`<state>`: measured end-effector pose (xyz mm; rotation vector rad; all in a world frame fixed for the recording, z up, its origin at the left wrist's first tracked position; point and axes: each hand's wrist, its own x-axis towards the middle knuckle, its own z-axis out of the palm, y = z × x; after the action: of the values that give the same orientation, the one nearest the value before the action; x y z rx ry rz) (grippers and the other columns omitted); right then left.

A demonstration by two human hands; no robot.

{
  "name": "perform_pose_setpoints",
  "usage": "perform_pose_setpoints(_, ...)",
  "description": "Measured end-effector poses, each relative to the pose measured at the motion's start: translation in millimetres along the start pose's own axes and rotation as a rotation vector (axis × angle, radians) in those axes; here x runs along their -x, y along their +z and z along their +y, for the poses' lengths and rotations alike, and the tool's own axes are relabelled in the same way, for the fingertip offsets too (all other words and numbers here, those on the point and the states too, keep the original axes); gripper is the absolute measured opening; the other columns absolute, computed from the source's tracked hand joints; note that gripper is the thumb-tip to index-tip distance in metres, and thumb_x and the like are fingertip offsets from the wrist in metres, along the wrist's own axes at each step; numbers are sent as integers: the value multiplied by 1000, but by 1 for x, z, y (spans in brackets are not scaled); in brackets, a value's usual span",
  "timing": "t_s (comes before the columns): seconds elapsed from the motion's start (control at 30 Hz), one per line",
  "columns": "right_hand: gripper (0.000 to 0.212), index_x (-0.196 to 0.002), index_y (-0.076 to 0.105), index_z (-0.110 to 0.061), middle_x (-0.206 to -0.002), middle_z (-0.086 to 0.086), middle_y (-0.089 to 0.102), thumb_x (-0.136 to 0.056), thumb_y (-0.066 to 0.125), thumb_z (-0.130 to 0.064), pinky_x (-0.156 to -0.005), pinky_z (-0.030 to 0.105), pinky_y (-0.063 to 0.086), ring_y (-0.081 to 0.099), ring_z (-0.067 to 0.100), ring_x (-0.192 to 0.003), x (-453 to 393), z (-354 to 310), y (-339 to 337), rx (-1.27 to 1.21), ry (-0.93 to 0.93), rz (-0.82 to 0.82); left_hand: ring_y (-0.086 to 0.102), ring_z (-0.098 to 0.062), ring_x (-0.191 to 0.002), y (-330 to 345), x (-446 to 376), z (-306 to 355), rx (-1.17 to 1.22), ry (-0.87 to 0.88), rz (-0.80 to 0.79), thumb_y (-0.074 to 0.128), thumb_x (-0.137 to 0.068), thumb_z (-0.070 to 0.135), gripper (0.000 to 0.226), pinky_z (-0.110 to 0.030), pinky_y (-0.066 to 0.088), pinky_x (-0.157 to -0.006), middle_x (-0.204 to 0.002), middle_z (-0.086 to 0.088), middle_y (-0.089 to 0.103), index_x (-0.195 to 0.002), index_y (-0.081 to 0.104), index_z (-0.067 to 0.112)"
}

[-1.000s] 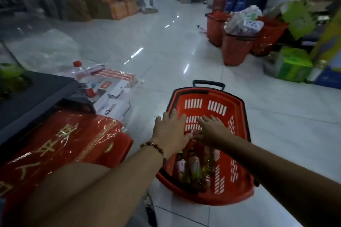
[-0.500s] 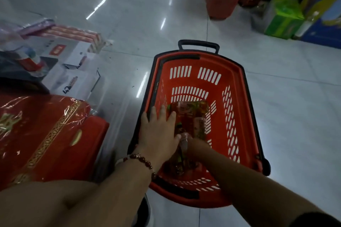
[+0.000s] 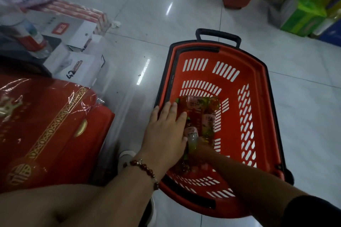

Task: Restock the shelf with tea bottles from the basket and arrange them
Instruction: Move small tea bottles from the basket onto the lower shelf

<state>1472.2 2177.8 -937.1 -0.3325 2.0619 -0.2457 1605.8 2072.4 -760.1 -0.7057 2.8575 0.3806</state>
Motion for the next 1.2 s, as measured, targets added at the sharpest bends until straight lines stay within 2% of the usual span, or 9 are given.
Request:
perform_pose_setpoints(0.1, 42, -126, 53, -5, -108, 15, 65, -94, 60, -32, -79, 35, 58, 66, 26, -95, 21, -16, -25, -311, 80, -117, -2, -25, -154, -2, -1, 1, 37, -3, -21, 44, -101, 50, 68, -48, 1, -125, -167, -7, 7, -158, 14, 26)
perform_pose_setpoints(0.23, 46, -122, 59, -4, -115, 20, 67, -95, 58, -42, -94, 44, 54, 66, 33, -104, 60, -20, -55, -852, 227, -314, 7, -29, -153, -12, 1, 4, 105, -46, -26, 43, -102, 49, 66, -47, 8, -124, -166, -7, 12, -158, 16, 27)
perform_pose_setpoints(0.43, 42, -125, 62, -5, -131, 22, 61, -91, 57, -29, -91, 43, 48, 57, 33, -118, 129, -12, -76, -1155, -4, -440, 46, -19, -132, -34, 12, 8, 243, -97, 4, 49, -99, 50, 63, -42, 44, -107, -150, 2, 43, -153, 26, 29)
perform_pose_setpoints(0.53, 36, -110, 74, -4, -122, 22, 66, -92, 54, -27, -82, 42, 55, 66, 32, -104, 159, -9, -84, -1270, -151, -532, 57, -12, -111, -50, 25, 14, 512, -176, -45, 48, -100, 50, 58, -29, 47, -87, -136, 8, 54, -151, 31, 31)
perform_pose_setpoints(0.63, 33, -112, 72, -2, -120, 21, 67, -89, 60, -23, -78, 42, 58, 69, 32, -100, 190, -15, -91, -1235, -311, -615, 56, -5, -93, -65, 35, 20, 875, -254, -54, 45, -100, 54, 48, -32, 45, -87, -111, 18, 57, -144, 38, 37)
perform_pose_setpoints(0.73, 63, -120, 68, -2, -125, 23, 64, -62, 85, -20, -81, 44, 58, 67, 34, -106, 209, -25, -94, -1158, -455, -648, 63, -4, -94, -76, 48, 18, 1020, -280, 32, 45, -92, 70, 44, -36, 50, -94, -103, 20, 65, -123, 55, 39)
perform_pose_setpoints(0.83, 82, -134, 55, -4, -129, 24, 61, -59, 84, -24, -91, 46, 54, 65, 35, -111, 227, -42, -92, -1049, -558, -636, 69, -8, -97, -83, 64, 14, 1146, -280, 101, 50, -85, 74, 50, -35, 54, -92, -103, 15, 73, -116, 65, 38)
perform_pose_setpoints(1.1, 50, -138, 51, -29, -125, 9, 66, -89, 58, -26, -92, 41, 55, 64, 26, -114, 278, -85, -73, -643, -759, -487, 72, -11, -96, -88, 112, 0, 1305, -272, 381, 71, -71, 63, 53, -43, 58, -90, -102, 9, 75, -116, 65, 34)
perform_pose_setpoints(1.2, 37, -132, 54, -30, -118, 2, 68, -95, 57, -22, -77, 27, 58, 69, 15, -103, 302, -100, -64, -534, -808, -469, 73, -14, -96, -87, 131, -7, 1353, -280, 465, 74, -78, 53, 46, -44, 59, -87, -103, 7, 76, -118, 65, 31)
